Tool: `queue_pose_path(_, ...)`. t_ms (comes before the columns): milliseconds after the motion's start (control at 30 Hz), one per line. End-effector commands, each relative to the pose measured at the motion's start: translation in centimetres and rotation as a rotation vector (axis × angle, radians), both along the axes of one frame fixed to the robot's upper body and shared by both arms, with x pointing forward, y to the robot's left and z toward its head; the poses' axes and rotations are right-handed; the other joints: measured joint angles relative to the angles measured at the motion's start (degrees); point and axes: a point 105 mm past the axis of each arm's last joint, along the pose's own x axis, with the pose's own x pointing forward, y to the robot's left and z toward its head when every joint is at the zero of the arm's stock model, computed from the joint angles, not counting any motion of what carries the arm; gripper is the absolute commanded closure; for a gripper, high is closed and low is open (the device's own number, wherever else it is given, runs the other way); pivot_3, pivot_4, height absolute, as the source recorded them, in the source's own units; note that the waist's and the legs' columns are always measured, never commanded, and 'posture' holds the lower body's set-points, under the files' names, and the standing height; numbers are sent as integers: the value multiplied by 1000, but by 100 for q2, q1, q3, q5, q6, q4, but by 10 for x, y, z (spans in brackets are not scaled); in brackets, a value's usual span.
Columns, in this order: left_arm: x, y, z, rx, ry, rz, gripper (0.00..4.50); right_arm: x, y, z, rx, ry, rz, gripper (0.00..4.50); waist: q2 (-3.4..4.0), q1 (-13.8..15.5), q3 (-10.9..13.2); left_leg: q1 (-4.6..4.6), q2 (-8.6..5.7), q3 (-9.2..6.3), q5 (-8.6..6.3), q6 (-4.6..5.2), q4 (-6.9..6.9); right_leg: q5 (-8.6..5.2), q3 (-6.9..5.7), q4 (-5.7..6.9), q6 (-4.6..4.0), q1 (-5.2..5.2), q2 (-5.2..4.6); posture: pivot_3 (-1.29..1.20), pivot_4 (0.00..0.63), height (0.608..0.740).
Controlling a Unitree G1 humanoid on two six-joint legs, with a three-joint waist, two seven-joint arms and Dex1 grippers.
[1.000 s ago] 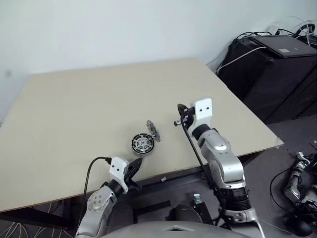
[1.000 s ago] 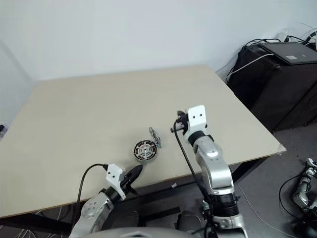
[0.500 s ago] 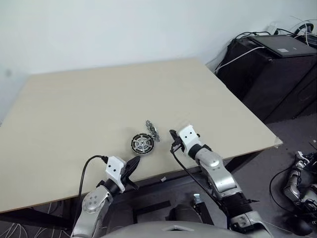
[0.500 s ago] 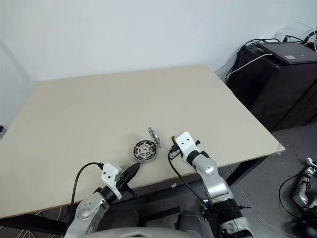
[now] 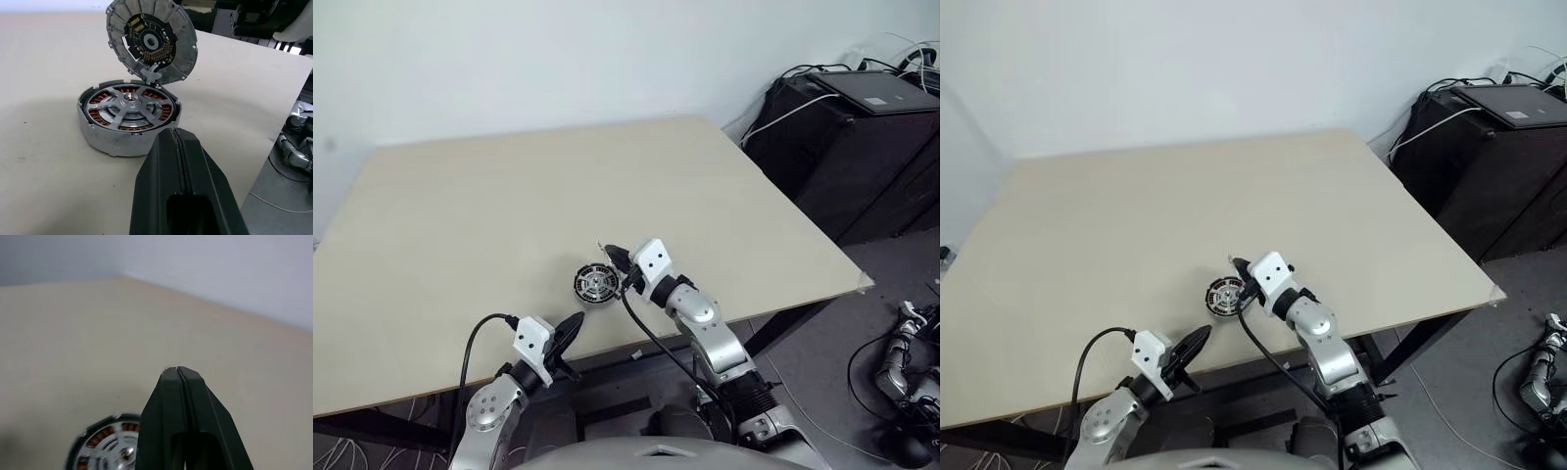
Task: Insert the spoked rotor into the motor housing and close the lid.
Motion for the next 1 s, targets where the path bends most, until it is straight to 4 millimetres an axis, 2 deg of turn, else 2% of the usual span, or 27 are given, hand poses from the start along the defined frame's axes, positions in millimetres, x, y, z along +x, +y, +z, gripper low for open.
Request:
queue_pose_path(33, 3, 2, 6, -17, -36, 15, 4500, -6, 7, 5, 11, 17, 68, 4461, 0, 0, 0, 0, 0, 0, 0, 0, 0, 0, 0, 1, 0, 0, 0, 0, 0, 740)
queue_pose_path(567, 3, 3, 5, -10, -25, 16, 4500, -20, 28, -37, -46, 188, 128, 4461, -5, 3, -6, 2, 0, 4, -8, -13, 6, 0, 2, 9, 0, 0, -1, 0, 0, 740)
queue_pose_path(833, 5, 3, 6, -10, -25, 16, 4500, -27, 19, -58, -121, 266, 131, 4461, -5, 3, -8, 3, 1, 3, -13, -22, 13, 0, 2, 20, 0, -1, -1, 0, 0, 740)
queue_pose_path(1000, 6, 0, 6, -13, -26, 13, 4500, -27, 16, -56, -154, 249, 137, 4461, -4, 11, -20, 6, 1, 4, -14, -24, 18, 0, 5, 28, -1, -1, -3, 0, 0, 740)
